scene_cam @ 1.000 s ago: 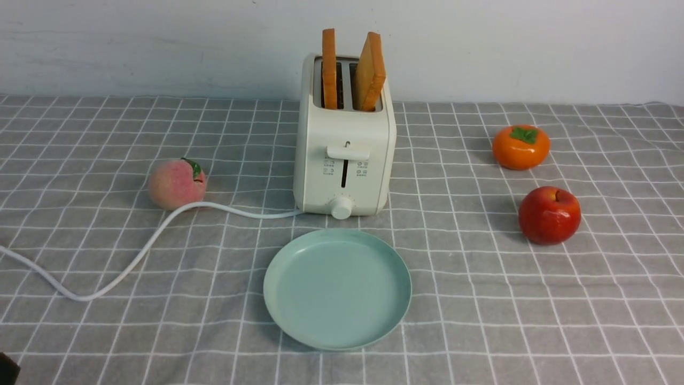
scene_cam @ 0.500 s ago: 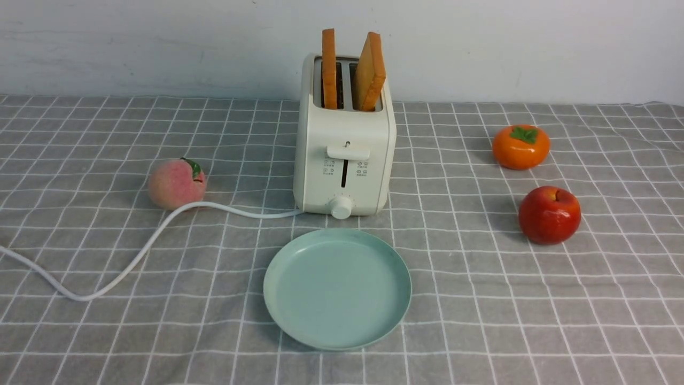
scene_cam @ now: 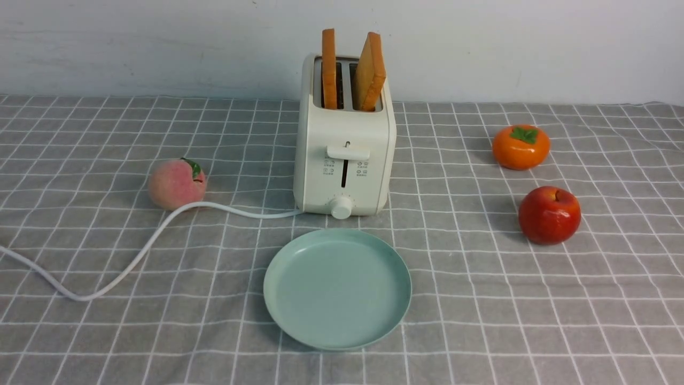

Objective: Take toasted bread from bread machine on grey coffee table place on plate.
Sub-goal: 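Reach for a toast slice standing in the toaster with the left gripper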

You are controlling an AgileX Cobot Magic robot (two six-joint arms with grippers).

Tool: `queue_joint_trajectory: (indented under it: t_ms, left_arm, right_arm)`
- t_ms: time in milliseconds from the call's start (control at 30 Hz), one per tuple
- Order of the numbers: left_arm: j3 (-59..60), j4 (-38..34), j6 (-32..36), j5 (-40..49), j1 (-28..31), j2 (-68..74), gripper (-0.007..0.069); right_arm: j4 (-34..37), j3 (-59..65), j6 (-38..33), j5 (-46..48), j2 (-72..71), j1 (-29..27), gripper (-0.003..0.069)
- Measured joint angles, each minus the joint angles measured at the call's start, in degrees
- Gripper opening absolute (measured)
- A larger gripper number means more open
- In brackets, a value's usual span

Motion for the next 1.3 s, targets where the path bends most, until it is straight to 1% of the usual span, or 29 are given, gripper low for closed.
queue_joint_trajectory:
  t_ms: [33, 67, 100, 133, 200, 300, 367, 433, 467, 500, 567, 600, 633, 667, 700, 733, 767, 867, 900, 933, 967, 1000, 1067, 1100, 1133, 1167, 1233, 1267, 1300]
  left_arm:
    - [-3.15, 1.06, 1.03, 8.40, 0.00, 4.93, -0.0014]
    - [-4.52, 1.68, 1.20, 11.77, 0.00, 7.40, -0.0014]
    - [-7.23, 3.16, 1.59, 18.90, 0.00, 13.14, -0.0014]
    - [-9.11, 4.46, 1.73, 23.98, 0.00, 18.00, -0.0014]
    - [-11.58, 6.19, 1.79, 29.30, 0.00, 24.27, -0.0014]
    - [-15.81, 7.52, 2.22, 35.16, 0.00, 35.46, -0.0014]
    - [-20.67, 8.21, 3.14, 37.20, -0.62, 43.00, -0.0014]
    - [-23.03, 8.66, 3.40, 37.55, -1.49, 45.59, -0.0014]
    - [-27.58, 9.86, 3.99, 37.57, -4.30, 49.21, -0.0014]
    - [-28.10, 10.01, 3.99, 37.57, -4.69, 50.02, -0.0014]
    - [-35.06, 12.49, 3.99, 37.38, -10.44, 54.91, -0.0014]
    - [-35.63, 12.73, 3.99, 37.37, -10.85, 55.28, -0.0014]
    - [-37.96, 13.78, 3.32, 37.38, -12.37, 56.89, -0.0014]
    - [-43.55, 16.19, 0.78, 37.50, -14.77, 60.20, -0.0014]
    - [-46.80, 17.39, -1.10, 37.68, -15.60, 62.78, -0.0014]
    - [-50.05, 18.51, -2.85, 37.81, -16.18, 64.51, -0.0014]
    - [-50.05, 18.51, -2.85, 37.80, -16.18, 64.95, -0.0014]
    - [-61.49, 21.34, -4.93, 37.99, -17.37, 72.61, -0.0009]
    - [-62.72, 21.46, -4.93, 37.99, -17.44, 73.05, -0.0004]
    - [-67.59, 21.68, -4.93, 37.99, -17.63, 77.37, 0.0026]
    - [-70.54, 21.54, -4.93, 37.72, -17.63, 79.11, 0.0057]
    - [-71.66, 21.49, -4.93, 37.67, -17.63, 79.56, 0.0071]
    - [-77.29, 21.10, -5.00, 36.30, -17.63, 84.59, 0.0173]
    - [-78.18, 20.94, -5.00, 35.97, -17.63, 85.40, 0.0195]
    - [-79.86, 20.64, -5.05, 35.21, -17.63, 87.36, 0.0251]
    - [-83.32, 20.02, -5.16, 33.32, -17.63, 90.65, 0.0350]
    - [-85.67, 18.76, -5.16, 30.67, -17.63, 93.83, 0.0446]
    - [-85.85, 18.64, -5.16, 30.06, -17.63, 94.12, 0.0455]
    - [-86.78, 17.90, -5.16, 27.82, -17.63, 95.98, 0.0507]
  right_arm:
    - [-0.10, -3.91, -2.90, 5.77, 4.47, 0.00, -0.0018]
    - [-0.12, -5.61, -3.74, 7.62, 5.93, 0.00, -0.0018]
    - [-0.12, -8.99, -7.05, 14.37, 11.37, 0.00, -0.0019]
    - [-0.12, -11.11, -8.88, 18.43, 15.02, 0.00, -0.0019]
    - [0.31, -13.08, -11.73, 22.58, 19.73, 0.00, -0.0018]
    - [1.99, -13.90, -14.49, 25.01, 25.08, 0.00, -0.0015]
    - [4.51, -14.06, -15.99, 25.53, 28.06, 0.00, -0.0014]
    - [5.76, -14.14, -16.64, 25.44, 28.78, 0.00, -0.0013]
    - [8.03, -14.16, -18.19, 25.27, 30.06, 0.00, -0.0010]
    - [8.30, -14.16, -18.36, 25.27, 30.17, 0.00, -0.0010]
    - [11.12, -14.16, -20.76, 24.86, 30.87, 0.00, -0.0008]
    - [11.46, -14.16, -21.07, 24.79, 30.94, 0.00, -0.0008]
    - [11.98, -14.16, -21.43, 24.48, 31.00, 0.00, -0.0008]
    - [12.72, -14.16, -22.38, 23.82, 31.00, 0.00, -0.0005]
    - [12.80, -14.16, -22.82, 23.62, 31.00, 0.00, -0.0004]
    - [12.80, -14.16, -22.94, 23.56, 31.00, 0.00, -0.0002]
    - [12.80, -14.16, -22.94, 23.56, 31.00, 0.00, -0.0002]
    - [13.14, -14.16, -23.21, 23.50, 31.00, 0.00, 0.0000]
    - [13.20, -14.16, -23.21, 23.50, 31.00, 0.00, 0.0000]
    - [13.43, -14.16, -23.32, 23.45, 31.00, 0.00, 0.0001]
    - [13.43, -14.16, -23.32, 23.45, 31.00, 0.00, 0.0002]
    - [13.43, -14.16, -23.32, 23.45, 31.00, 0.00, 0.0002]
    - [13.55, -14.16, -23.32, 23.32, 31.07, 0.00, 0.0004]
    - [13.55, -14.16, -23.32, 23.32, 31.07, 0.00, 0.0005]
    - [13.60, -14.16, -23.32, 23.32, 31.07, 0.00, 0.0005]
    - [13.60, -14.16, -23.32, 23.32, 31.07, 0.00, 0.0006]
    - [13.60, -14.16, -23.32, 23.25, 31.07, 0.00, 0.0009]
    - [13.60, -14.16, -23.32, 23.25, 31.07, 0.00, 0.0010]
    - [13.60, -14.16, -23.37, 23.23, 31.07, 0.00, 0.0013]
